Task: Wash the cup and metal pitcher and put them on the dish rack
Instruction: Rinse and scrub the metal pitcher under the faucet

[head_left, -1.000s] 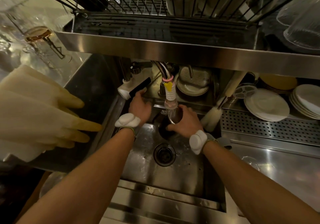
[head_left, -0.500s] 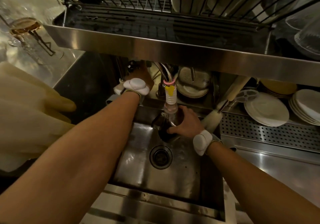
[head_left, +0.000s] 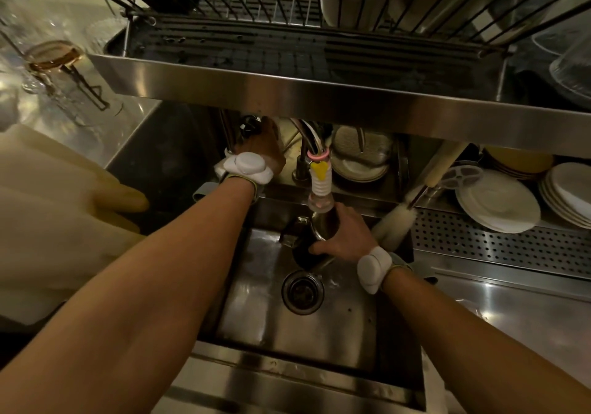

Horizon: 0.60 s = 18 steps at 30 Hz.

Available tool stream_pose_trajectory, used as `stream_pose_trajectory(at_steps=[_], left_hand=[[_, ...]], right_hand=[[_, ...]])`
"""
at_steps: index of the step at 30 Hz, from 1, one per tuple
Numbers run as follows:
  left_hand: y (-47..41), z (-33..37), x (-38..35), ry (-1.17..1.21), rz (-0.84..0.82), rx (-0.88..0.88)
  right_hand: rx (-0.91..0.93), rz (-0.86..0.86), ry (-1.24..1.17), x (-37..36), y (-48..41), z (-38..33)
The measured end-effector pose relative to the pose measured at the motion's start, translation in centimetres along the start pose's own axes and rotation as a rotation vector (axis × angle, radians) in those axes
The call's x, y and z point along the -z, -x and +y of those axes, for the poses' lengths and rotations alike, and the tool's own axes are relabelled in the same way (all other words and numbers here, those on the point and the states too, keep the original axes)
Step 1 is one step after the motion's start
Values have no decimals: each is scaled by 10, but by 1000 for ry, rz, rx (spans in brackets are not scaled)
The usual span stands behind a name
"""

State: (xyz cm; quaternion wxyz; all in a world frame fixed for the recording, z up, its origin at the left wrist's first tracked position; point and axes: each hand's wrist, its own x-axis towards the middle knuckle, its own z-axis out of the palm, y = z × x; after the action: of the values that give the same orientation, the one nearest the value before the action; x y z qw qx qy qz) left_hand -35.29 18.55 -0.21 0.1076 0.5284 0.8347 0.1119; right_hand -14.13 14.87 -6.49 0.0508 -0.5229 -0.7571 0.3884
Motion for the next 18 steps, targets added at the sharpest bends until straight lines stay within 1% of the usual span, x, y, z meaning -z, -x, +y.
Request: stream_pose_trajectory(at_steps=[7,11,14,16,18], left_hand=[[-2,-3,-5,4,38,-10],[-6,-6,-9,50,22,-25],[-5,-9,-9,54,38,-40],[-1,-9,-8,48,17,-48],[9,-10,-7,106,12,-27]], right_hand=[[-8,5,7,-1,1,0],[-5,12,2,-2,2,2],[-9,16,7,-2,3,1],[-17,24,4,-2,4,2],[-22,32,-3,-2,6,3]])
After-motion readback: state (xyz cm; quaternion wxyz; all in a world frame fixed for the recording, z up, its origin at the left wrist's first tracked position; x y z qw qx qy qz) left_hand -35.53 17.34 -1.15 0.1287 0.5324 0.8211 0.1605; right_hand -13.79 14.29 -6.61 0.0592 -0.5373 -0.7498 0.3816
